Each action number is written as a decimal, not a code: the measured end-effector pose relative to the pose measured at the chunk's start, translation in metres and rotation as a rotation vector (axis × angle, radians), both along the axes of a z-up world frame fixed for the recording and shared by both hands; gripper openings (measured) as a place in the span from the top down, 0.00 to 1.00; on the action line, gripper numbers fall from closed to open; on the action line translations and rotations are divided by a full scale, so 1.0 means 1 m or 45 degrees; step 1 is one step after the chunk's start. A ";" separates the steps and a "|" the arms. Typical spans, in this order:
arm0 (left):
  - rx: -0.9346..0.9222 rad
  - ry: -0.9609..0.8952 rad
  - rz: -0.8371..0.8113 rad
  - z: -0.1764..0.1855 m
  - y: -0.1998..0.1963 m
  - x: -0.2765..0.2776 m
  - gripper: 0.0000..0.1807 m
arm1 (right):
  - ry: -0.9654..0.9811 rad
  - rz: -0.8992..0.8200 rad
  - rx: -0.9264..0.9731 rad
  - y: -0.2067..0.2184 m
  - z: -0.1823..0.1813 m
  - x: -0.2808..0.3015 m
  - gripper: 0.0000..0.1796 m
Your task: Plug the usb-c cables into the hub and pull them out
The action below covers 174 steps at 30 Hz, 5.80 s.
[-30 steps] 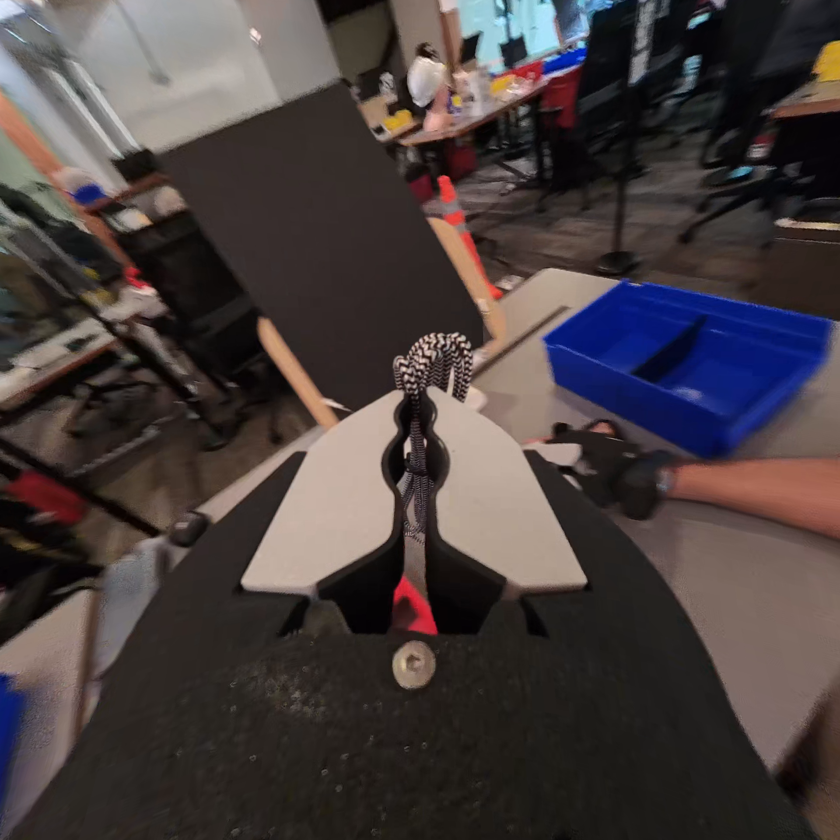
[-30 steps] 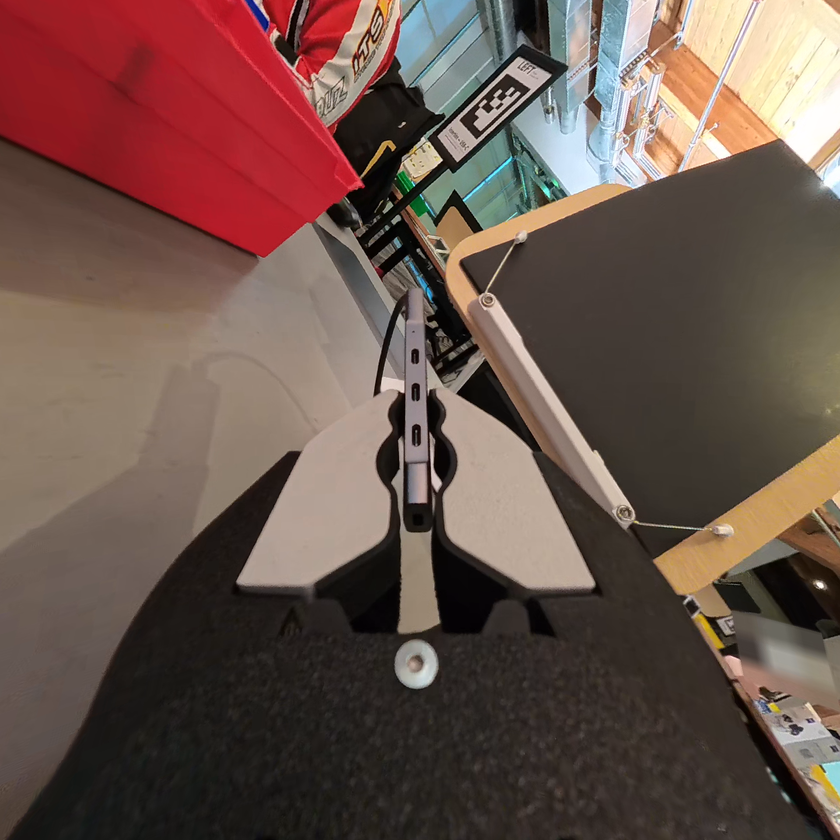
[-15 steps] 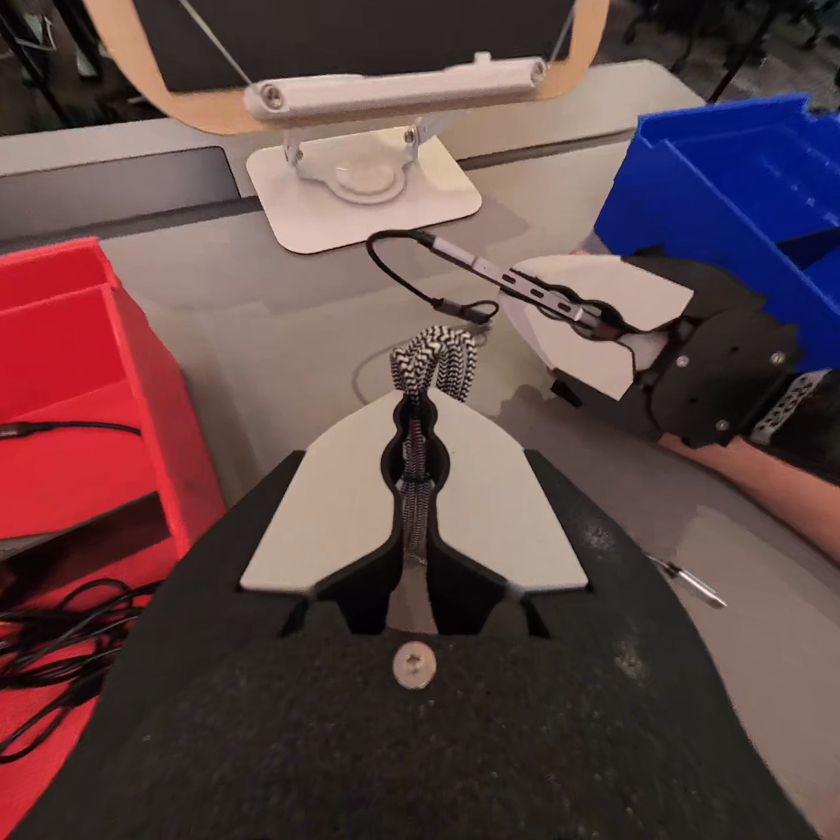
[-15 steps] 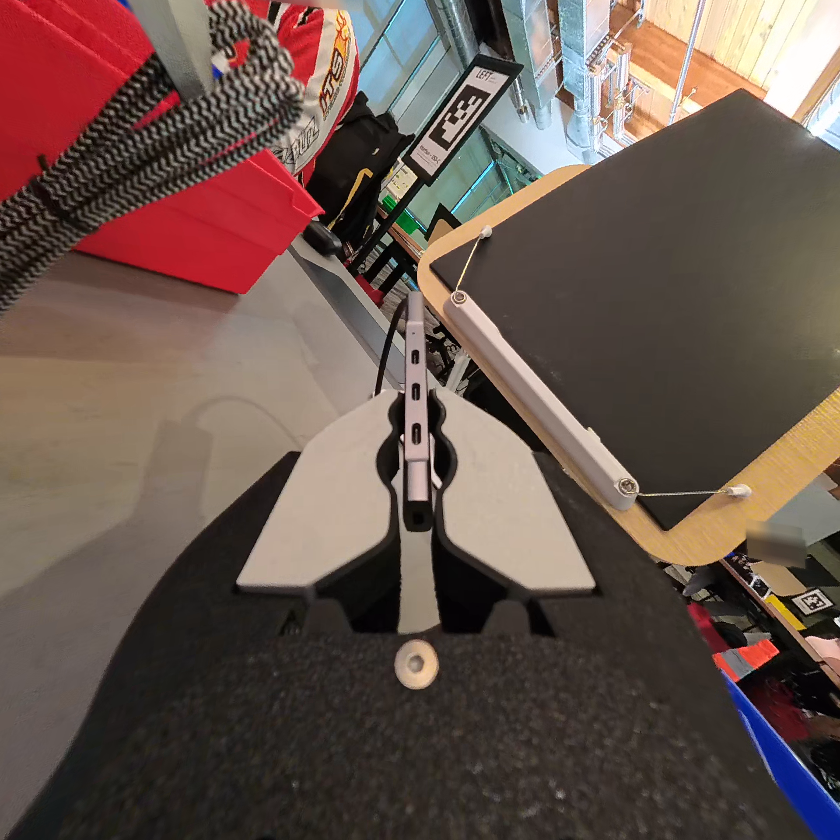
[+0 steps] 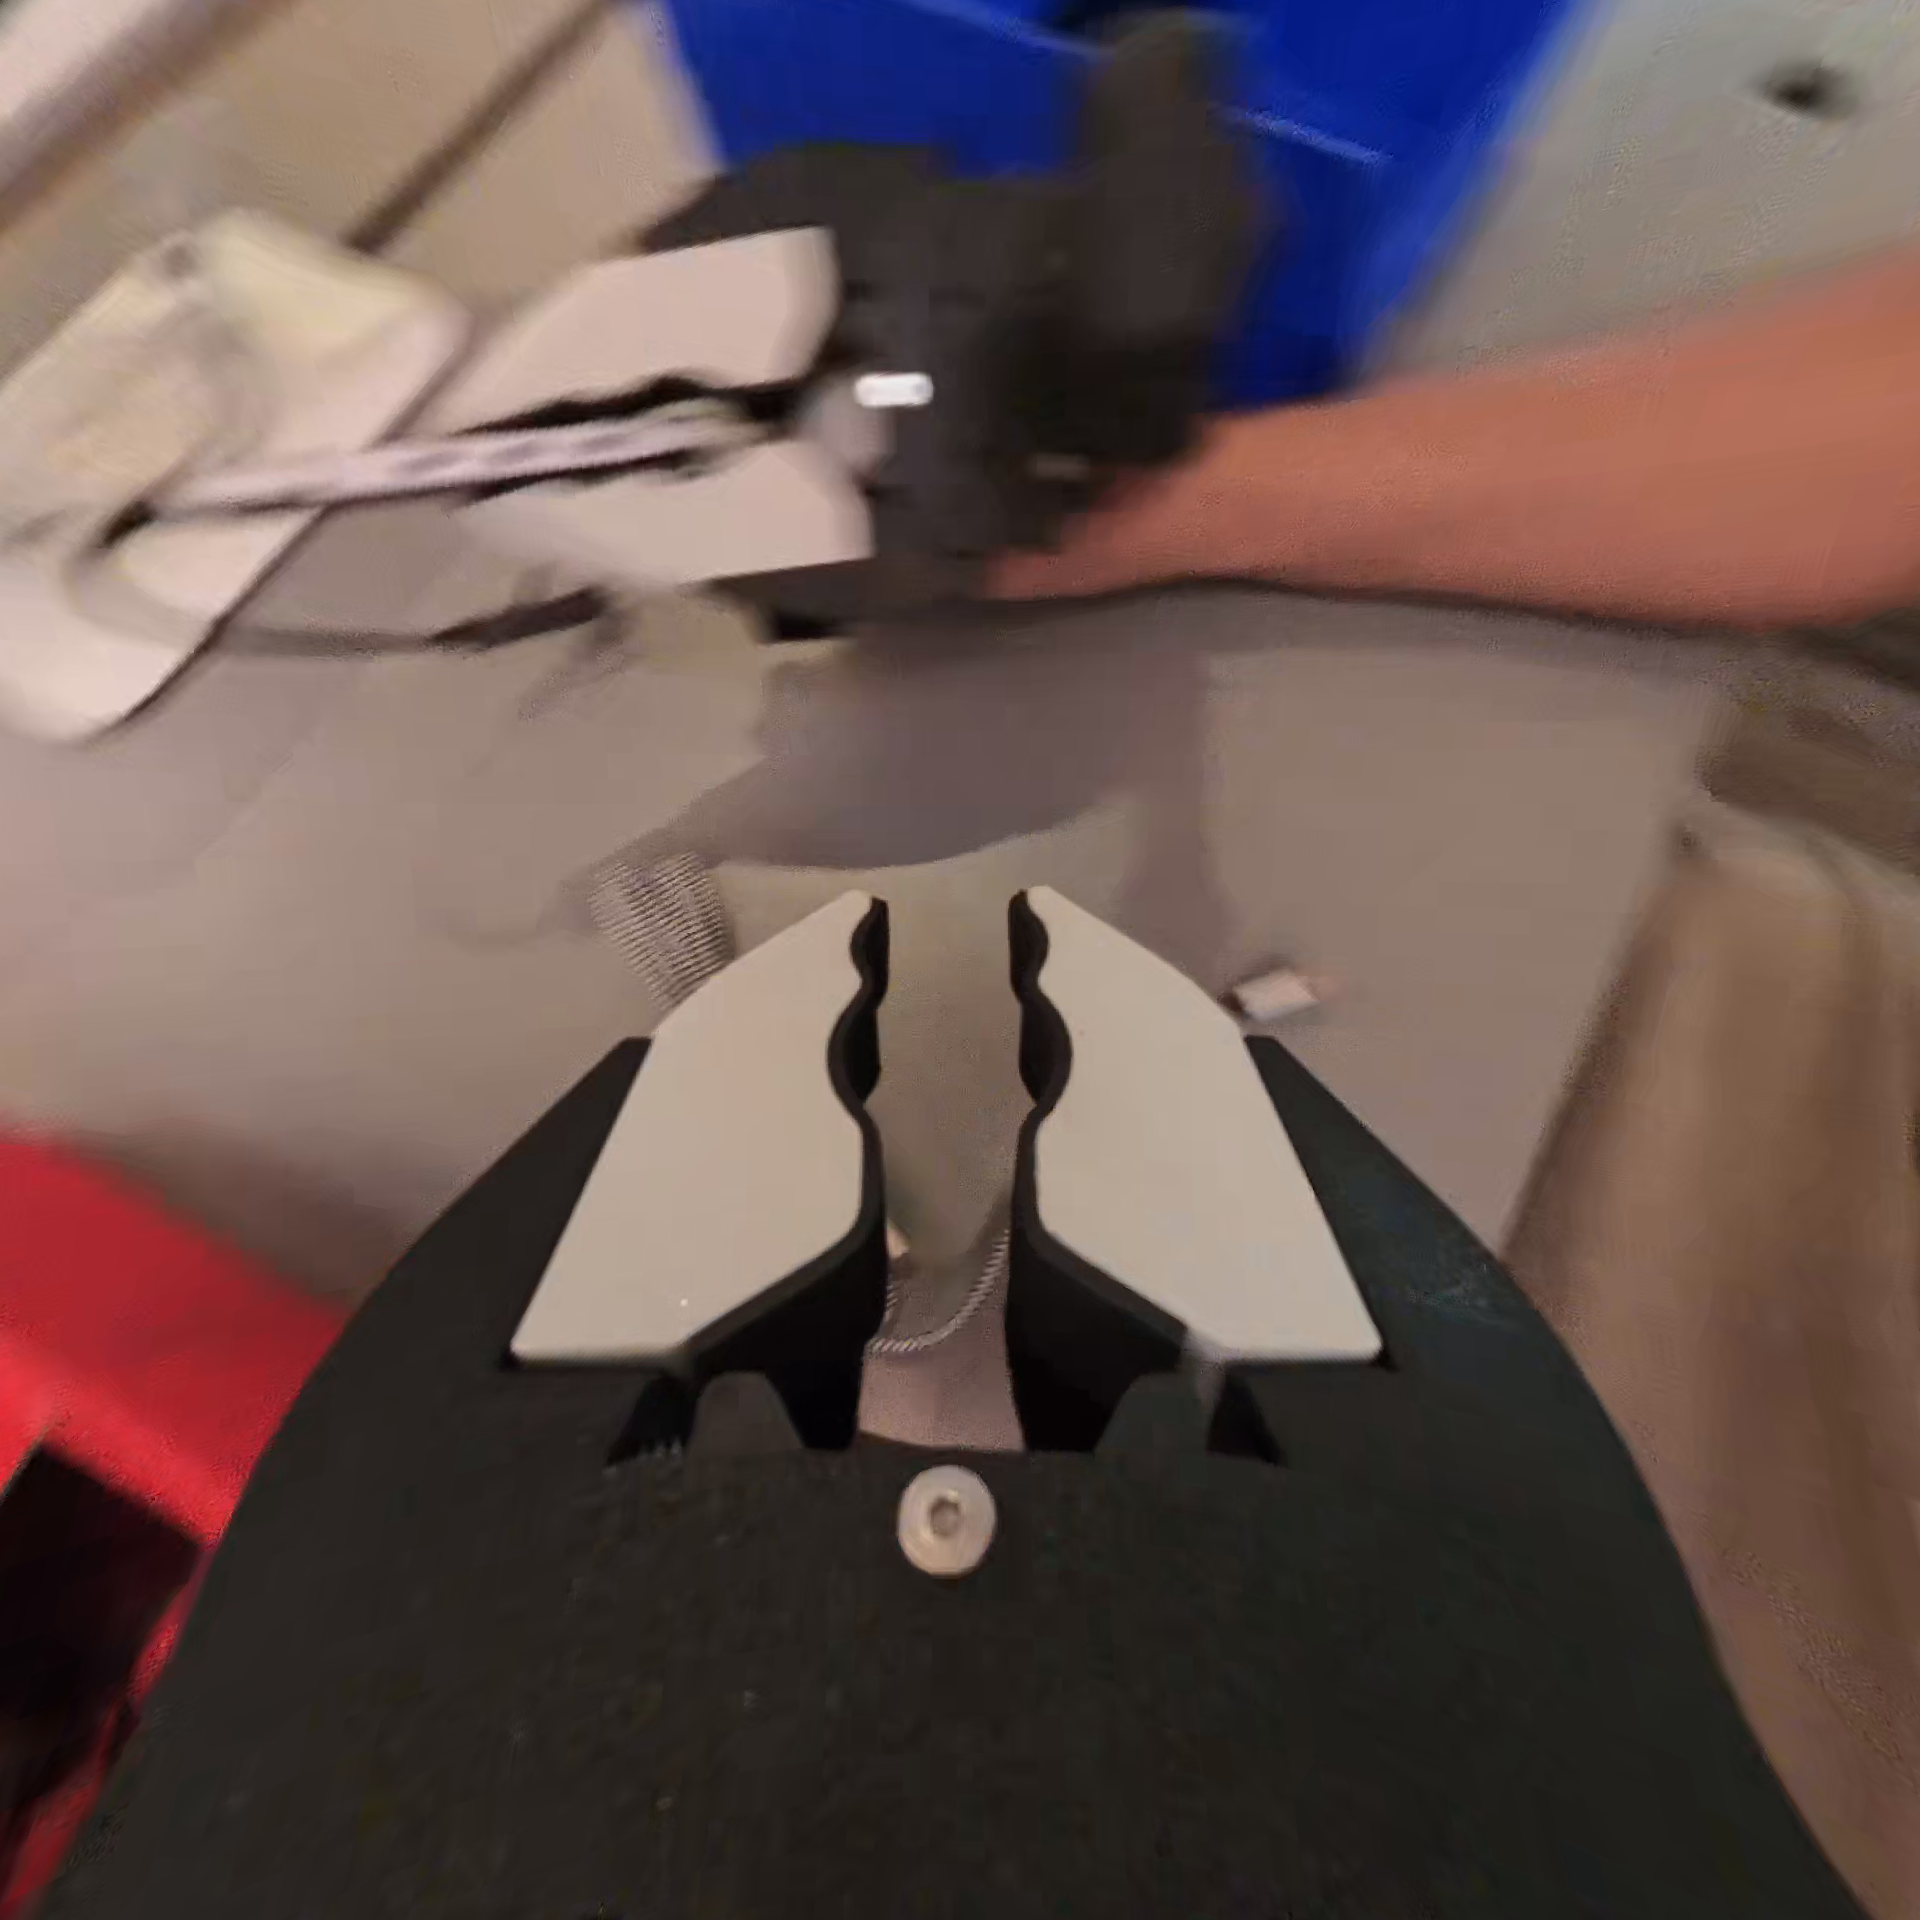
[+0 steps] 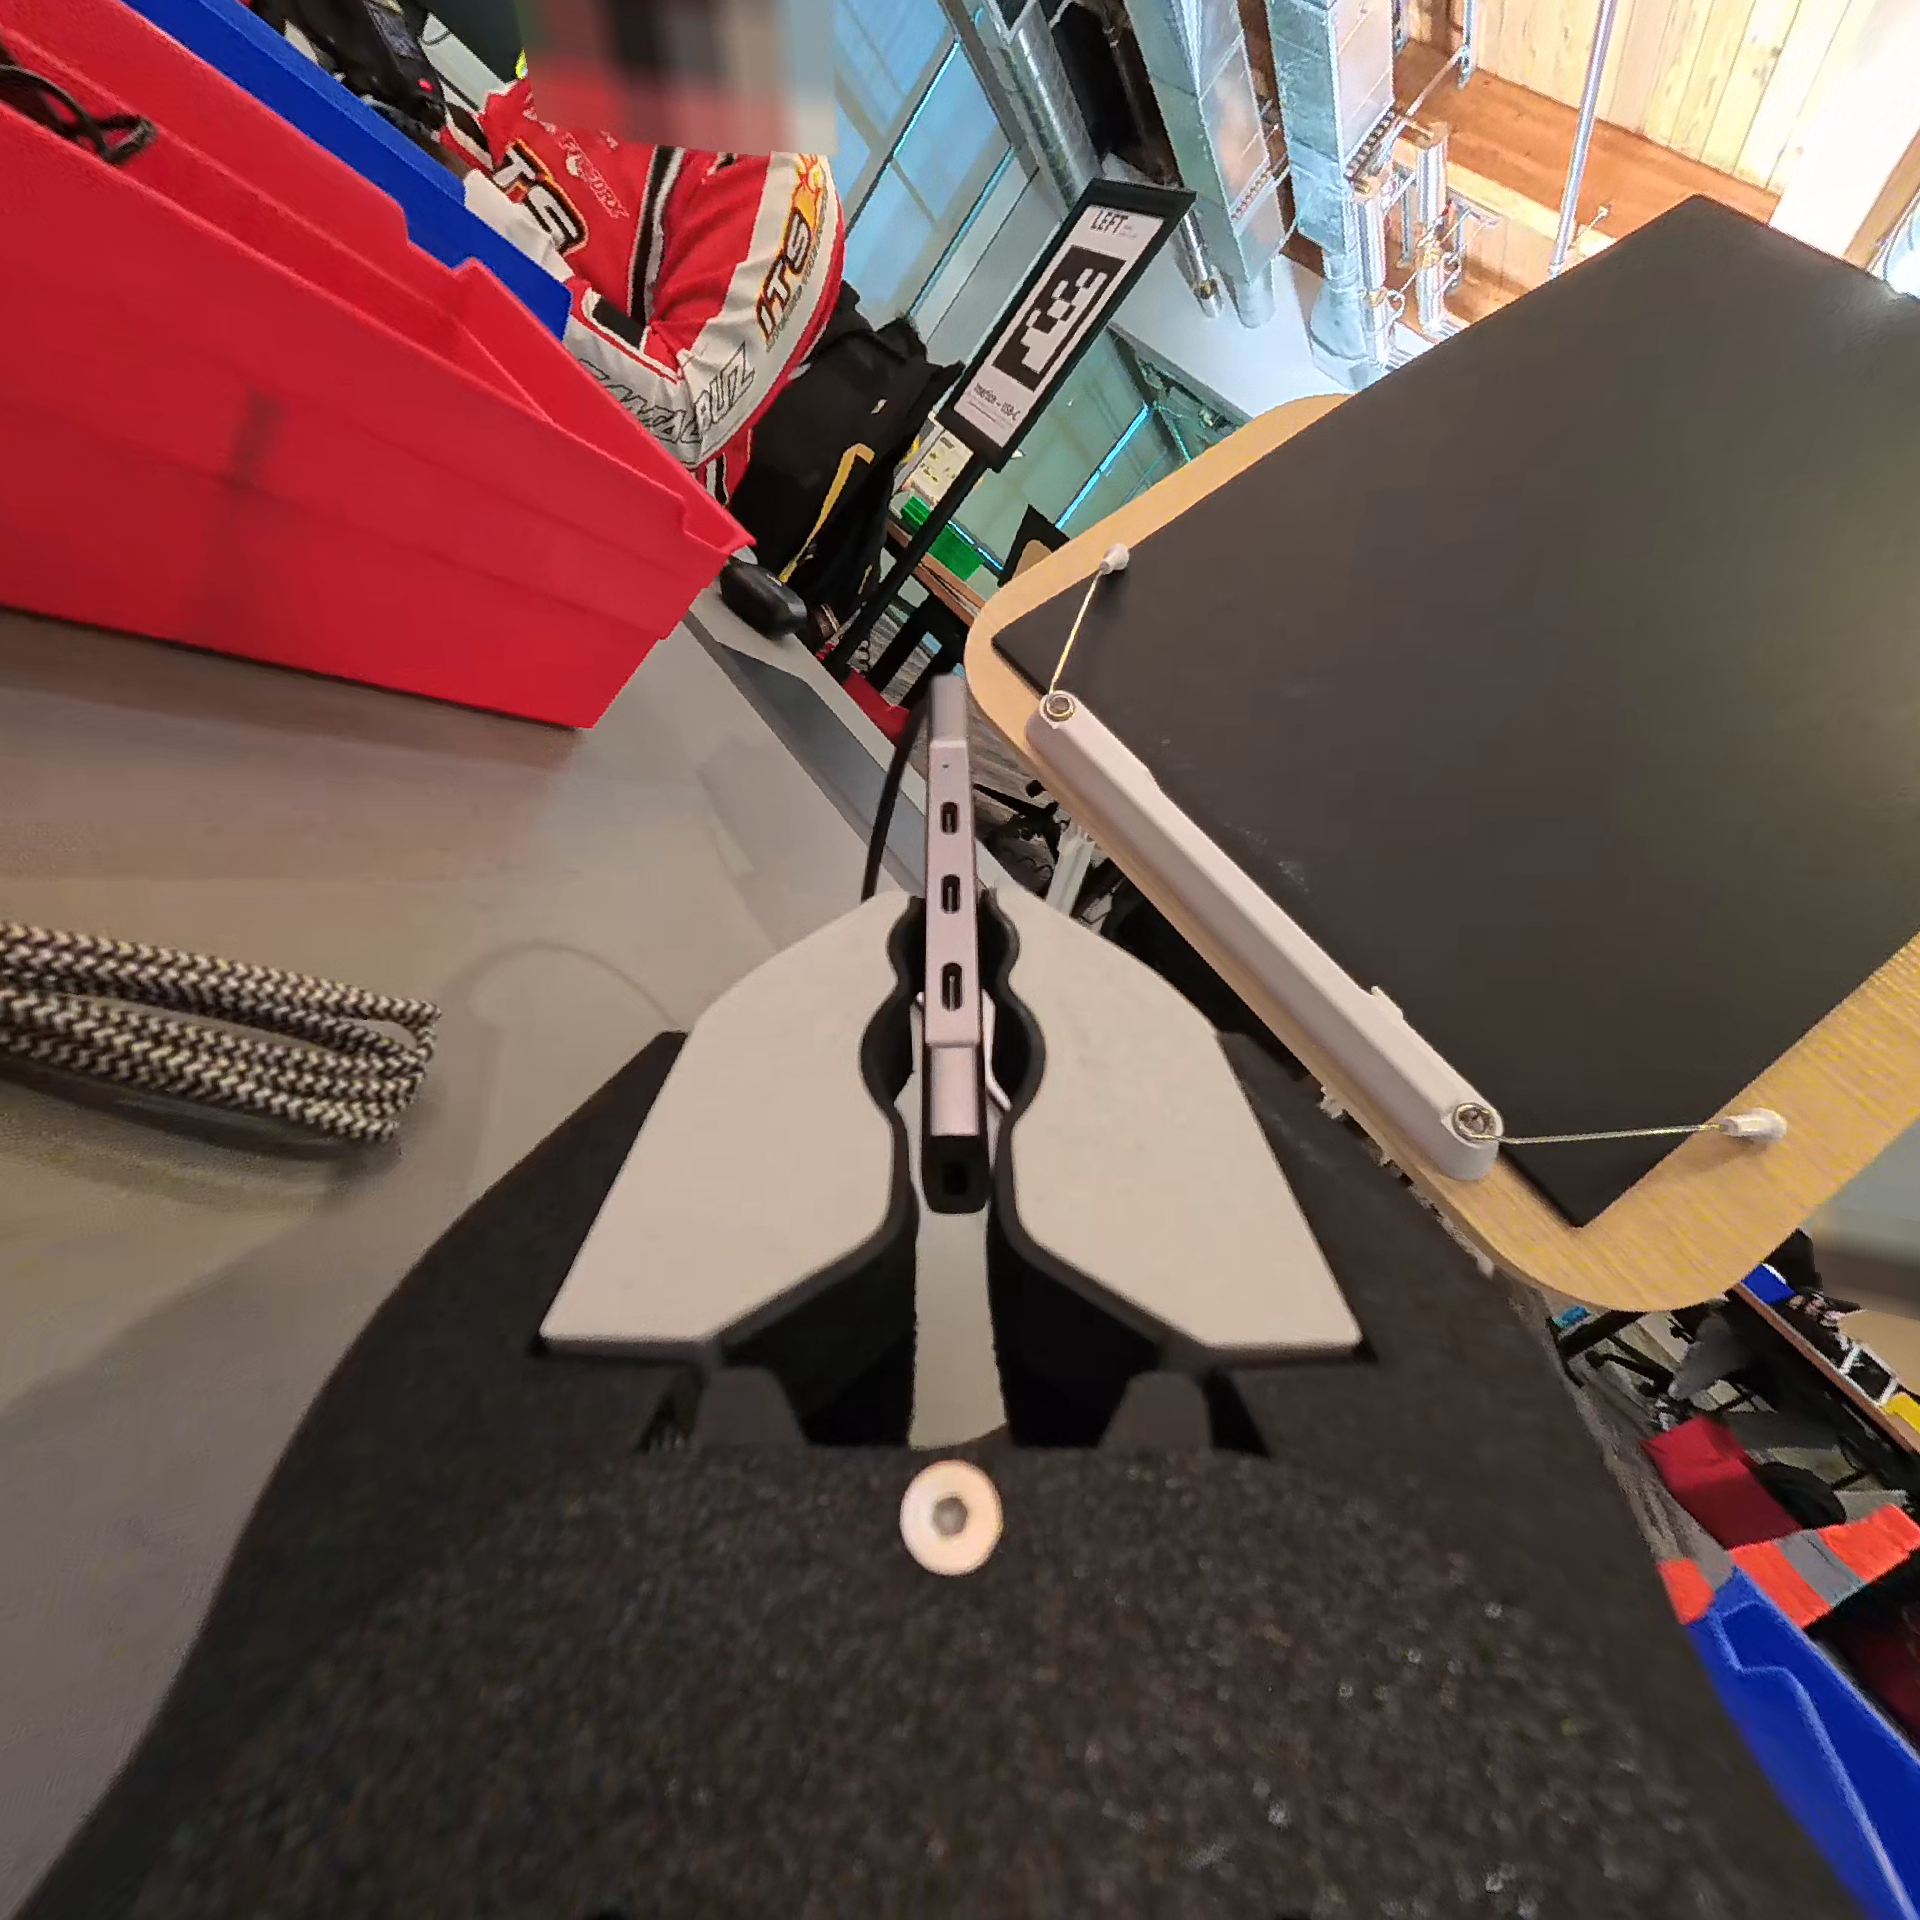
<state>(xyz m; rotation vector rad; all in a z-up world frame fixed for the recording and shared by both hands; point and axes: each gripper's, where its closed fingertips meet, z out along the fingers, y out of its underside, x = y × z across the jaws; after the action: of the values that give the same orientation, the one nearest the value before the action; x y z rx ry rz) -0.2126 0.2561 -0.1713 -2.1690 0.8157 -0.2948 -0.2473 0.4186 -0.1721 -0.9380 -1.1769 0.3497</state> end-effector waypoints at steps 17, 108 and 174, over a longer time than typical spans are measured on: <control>-0.321 0.268 -0.717 -0.120 -0.045 0.048 0.84 | -0.019 0.038 -0.012 -0.003 -0.003 -0.004 0.95; -0.326 0.331 0.130 -0.049 0.101 -0.048 0.94 | -0.529 -0.171 0.692 -0.032 -0.030 -0.010 0.95; -0.209 -0.242 1.279 -0.106 -0.125 -0.125 0.75 | -0.310 -0.178 0.197 -0.006 -0.031 0.001 0.95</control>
<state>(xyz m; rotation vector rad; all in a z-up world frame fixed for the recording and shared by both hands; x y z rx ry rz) -0.3380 0.1313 -0.2772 -2.3646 -0.4533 -0.0397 -0.2462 0.4124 -0.2032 -0.9387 -1.3308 0.0308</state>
